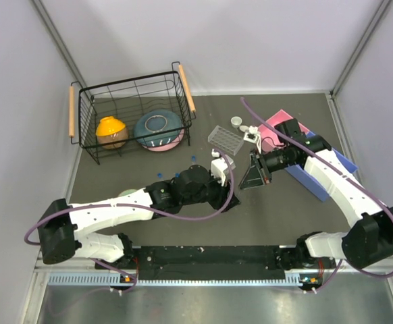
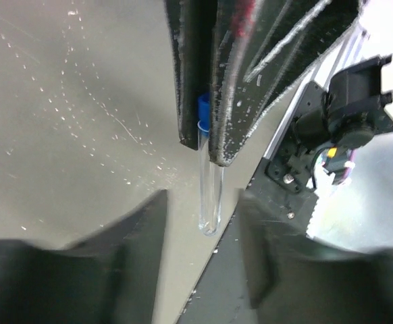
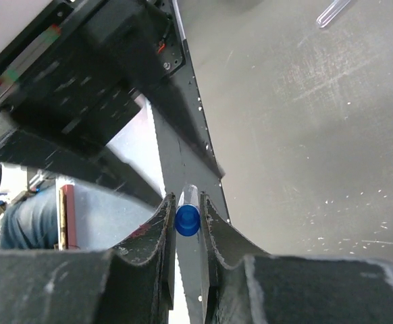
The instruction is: Organize the chemistry lab equipment
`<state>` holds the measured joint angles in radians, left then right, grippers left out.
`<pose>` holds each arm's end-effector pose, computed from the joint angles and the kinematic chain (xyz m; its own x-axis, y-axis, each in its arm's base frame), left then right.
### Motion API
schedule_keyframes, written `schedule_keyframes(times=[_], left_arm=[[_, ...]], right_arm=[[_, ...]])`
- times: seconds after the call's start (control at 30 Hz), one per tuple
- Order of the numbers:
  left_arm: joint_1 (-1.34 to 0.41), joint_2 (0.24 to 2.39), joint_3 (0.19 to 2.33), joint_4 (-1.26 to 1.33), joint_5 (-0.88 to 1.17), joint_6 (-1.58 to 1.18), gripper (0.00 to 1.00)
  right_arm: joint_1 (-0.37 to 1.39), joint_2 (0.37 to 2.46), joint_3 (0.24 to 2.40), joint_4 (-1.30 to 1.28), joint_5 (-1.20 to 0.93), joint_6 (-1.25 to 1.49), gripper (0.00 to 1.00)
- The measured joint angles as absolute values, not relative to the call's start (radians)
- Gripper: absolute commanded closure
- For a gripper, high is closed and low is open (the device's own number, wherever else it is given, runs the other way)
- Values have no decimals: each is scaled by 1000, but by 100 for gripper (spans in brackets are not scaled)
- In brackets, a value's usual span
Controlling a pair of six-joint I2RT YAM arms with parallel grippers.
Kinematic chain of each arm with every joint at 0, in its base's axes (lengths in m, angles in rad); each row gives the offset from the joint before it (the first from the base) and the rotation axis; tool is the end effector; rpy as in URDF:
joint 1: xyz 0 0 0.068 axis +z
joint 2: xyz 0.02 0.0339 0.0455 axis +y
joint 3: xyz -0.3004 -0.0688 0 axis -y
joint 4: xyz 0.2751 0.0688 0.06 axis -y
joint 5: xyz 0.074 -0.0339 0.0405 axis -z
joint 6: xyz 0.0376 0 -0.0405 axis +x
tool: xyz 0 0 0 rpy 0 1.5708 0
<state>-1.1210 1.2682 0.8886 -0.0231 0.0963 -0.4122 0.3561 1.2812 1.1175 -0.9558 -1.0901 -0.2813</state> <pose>0.1318 -0.2814 0.3104 -0.5306 0.1819 -0.8279 0.7883 0.4649 -0.4031 0.2276 0.1202 0.3335 -0.6649 -0.3843 -0.6405 -0.7372 0.1997 0.6455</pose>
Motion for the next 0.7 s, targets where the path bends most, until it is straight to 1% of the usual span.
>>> schedule_keyframes(times=[0.1, 0.17, 0.2, 0.23, 0.33, 0.47, 0.57, 0.7], left_arm=[[-1121, 1265, 888, -25, 59, -417, 18], [-1121, 1245, 874, -22, 22, -422, 11], [-1121, 1225, 860, -22, 0, -425, 5], [-1120, 1200, 844, -25, -22, -428, 3], [-1110, 1108, 797, -31, -71, -431, 1], [-1039, 952, 761, -94, -108, -430, 1], [-932, 851, 736, -142, -117, -428, 1], [-776, 769, 684, -205, -123, -426, 1]], right_arm=[[360, 1295, 1142, -962, -1082, -288, 94], [360, 1309, 1167, -966, -1067, -294, 93], [360, 1317, 1182, -970, -1055, -297, 94], [359, 1329, 1203, -970, -1043, -304, 93], [347, 1379, 1276, -971, -1008, -323, 93], [309, 1483, 1388, -924, -917, -344, 93], [294, 1575, 1459, -856, -819, -351, 92], [291, 1726, 1575, -767, -705, -351, 92]])
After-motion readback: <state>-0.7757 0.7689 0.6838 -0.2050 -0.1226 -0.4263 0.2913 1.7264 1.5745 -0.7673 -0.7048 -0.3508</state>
